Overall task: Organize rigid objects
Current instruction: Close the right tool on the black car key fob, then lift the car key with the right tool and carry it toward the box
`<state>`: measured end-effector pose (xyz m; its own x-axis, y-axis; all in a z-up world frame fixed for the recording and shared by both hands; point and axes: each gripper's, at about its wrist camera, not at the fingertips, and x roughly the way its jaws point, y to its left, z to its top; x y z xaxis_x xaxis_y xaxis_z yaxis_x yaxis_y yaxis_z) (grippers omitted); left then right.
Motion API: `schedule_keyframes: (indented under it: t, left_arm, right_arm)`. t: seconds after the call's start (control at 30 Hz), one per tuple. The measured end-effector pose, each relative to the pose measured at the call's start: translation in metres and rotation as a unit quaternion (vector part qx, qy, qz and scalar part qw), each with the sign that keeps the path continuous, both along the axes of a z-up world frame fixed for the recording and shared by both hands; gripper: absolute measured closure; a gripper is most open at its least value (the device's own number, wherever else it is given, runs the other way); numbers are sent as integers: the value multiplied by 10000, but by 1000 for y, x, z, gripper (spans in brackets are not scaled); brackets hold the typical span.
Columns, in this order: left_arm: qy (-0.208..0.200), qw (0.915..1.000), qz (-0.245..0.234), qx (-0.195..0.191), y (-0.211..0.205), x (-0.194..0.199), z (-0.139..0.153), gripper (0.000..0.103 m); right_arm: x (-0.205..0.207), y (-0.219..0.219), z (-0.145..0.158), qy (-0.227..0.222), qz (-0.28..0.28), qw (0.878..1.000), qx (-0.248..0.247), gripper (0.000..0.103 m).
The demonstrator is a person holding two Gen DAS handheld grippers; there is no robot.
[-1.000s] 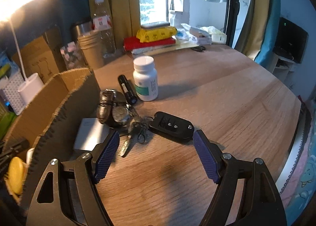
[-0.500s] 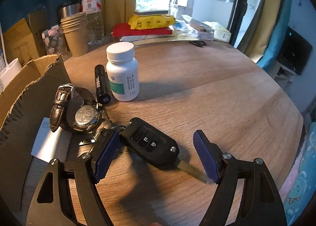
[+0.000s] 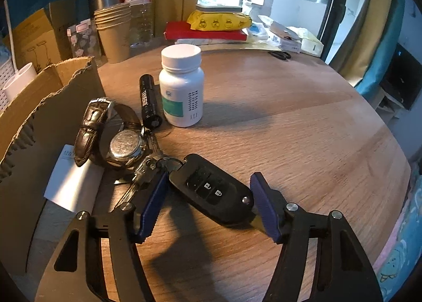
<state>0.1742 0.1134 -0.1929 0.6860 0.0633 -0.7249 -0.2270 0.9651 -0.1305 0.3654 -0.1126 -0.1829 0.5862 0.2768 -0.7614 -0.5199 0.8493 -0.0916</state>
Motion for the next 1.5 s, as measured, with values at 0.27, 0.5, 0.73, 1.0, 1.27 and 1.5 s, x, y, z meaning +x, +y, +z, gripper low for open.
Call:
schedule_keyframes:
  t: [0.27,0.5,0.73,1.0,1.27,1.5]
  left_arm:
    - [1,10000,0,-4,1,1,0,96]
    - [-2,10000,-2,-4,0,0,1,96]
    - [0,10000,4,15,-2,-1,2,96]
    - [-7,10000,-7,17,-2,-1,4,96]
    - [-5,10000,-3,-1,0,0,4,96]
    - [1,10000,-8,-2,2,0,4,96]
  right_arm:
    - [-9,-10,10,-116,-136,9997,148,36]
    - [-18,-16,25,-229,-184,9993,248,37]
    - [-31,-16,44,-426,-161,9983,368,66]
    - [-25,-23,57,-576,-284,9970,433,91]
    - [-14,-34,25,-82,-430,9985,332,56]
    - [-16,-34,2,84,-567,9982,166,46]
